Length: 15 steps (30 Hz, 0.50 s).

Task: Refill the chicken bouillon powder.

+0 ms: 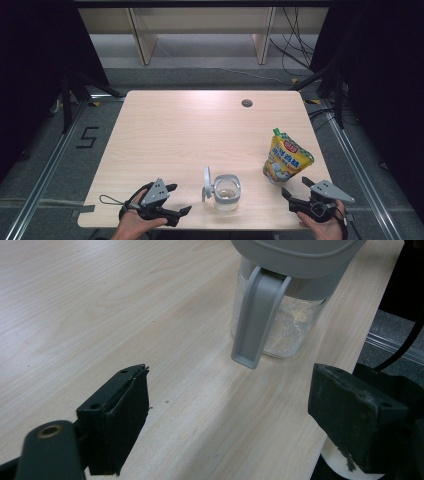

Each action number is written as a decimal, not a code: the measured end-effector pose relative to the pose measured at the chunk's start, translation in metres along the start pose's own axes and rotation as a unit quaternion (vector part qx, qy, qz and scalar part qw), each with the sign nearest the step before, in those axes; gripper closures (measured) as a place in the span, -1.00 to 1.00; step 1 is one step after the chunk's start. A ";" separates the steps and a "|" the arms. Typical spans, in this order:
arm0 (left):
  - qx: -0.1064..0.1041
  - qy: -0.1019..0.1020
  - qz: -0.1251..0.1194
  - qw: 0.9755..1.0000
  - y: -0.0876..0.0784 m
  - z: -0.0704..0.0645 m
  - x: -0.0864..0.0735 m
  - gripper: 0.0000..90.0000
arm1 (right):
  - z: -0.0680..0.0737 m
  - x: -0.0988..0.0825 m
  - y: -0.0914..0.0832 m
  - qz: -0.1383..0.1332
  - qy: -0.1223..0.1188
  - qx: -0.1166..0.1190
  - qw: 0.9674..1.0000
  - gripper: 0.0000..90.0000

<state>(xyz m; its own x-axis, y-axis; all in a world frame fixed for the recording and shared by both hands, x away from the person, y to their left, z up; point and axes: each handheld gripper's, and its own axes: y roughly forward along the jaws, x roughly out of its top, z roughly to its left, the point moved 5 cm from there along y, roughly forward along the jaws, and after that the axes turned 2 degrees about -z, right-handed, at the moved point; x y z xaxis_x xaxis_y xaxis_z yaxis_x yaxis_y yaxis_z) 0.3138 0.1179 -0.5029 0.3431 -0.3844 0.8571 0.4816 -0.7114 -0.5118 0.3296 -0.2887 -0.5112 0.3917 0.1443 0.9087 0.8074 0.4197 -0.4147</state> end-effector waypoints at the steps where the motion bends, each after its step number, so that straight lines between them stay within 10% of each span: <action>1: 0.003 0.000 -0.001 1.000 0.000 0.000 0.000 -0.64 | -0.001 0.000 0.002 0.000 0.000 0.002 1.000 -0.65; 12: 0.000 0.006 0.005 1.000 0.001 -0.001 -0.001 -0.64 | -0.001 0.001 0.014 -0.013 0.038 0.022 0.999 -0.65; 15: 0.000 0.005 0.007 1.000 0.001 -0.002 -0.002 -0.64 | -0.004 0.003 0.018 -0.018 0.013 0.024 0.999 -0.65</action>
<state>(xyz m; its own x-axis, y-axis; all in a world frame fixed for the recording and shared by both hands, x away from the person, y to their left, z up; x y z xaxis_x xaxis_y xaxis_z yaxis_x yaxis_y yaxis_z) 0.3123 0.1169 -0.5046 0.3428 -0.4003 0.8499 0.4764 -0.7056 -0.5245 0.3474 -0.2844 -0.5164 0.3749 0.1058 0.9210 0.7993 0.4663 -0.3790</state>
